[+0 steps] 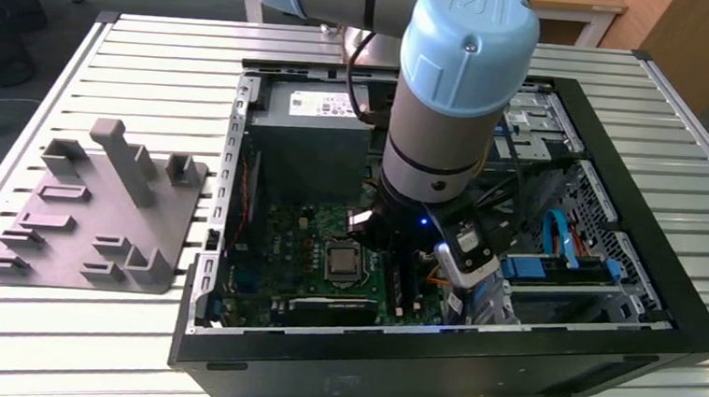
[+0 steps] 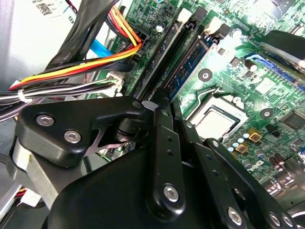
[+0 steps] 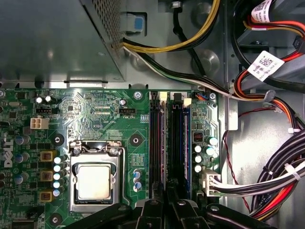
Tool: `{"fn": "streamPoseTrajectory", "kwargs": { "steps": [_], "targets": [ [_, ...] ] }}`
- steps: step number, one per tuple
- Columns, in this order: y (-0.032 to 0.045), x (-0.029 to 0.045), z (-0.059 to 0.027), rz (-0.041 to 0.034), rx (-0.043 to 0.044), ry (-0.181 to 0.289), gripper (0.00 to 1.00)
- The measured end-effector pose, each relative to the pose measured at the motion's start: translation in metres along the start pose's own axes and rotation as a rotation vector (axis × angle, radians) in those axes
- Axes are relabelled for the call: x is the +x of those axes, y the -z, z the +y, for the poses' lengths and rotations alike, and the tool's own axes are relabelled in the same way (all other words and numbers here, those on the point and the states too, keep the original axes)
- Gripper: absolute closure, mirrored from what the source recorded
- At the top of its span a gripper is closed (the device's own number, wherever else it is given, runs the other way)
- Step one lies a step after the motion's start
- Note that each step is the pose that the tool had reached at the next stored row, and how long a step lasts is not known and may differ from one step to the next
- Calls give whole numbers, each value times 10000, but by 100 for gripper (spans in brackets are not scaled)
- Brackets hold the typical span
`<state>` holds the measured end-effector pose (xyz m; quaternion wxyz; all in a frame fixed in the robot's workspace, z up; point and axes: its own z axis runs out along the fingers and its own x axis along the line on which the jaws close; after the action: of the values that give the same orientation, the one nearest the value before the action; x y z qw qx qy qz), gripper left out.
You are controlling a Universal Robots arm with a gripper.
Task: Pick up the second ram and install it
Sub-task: 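Insert the second ram into the second slot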
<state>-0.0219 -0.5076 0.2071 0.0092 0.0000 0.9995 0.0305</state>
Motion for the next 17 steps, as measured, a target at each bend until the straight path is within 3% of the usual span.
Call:
{"fn": "streamPoseTrajectory", "kwargs": {
  "steps": [12, 13, 17],
  "targets": [
    [-8, -2, -1, 1, 0, 0, 85],
    [-8, -2, -1, 1, -1, 1, 79],
    [11, -2, 1, 0, -3, 0, 79]
  ]
}}
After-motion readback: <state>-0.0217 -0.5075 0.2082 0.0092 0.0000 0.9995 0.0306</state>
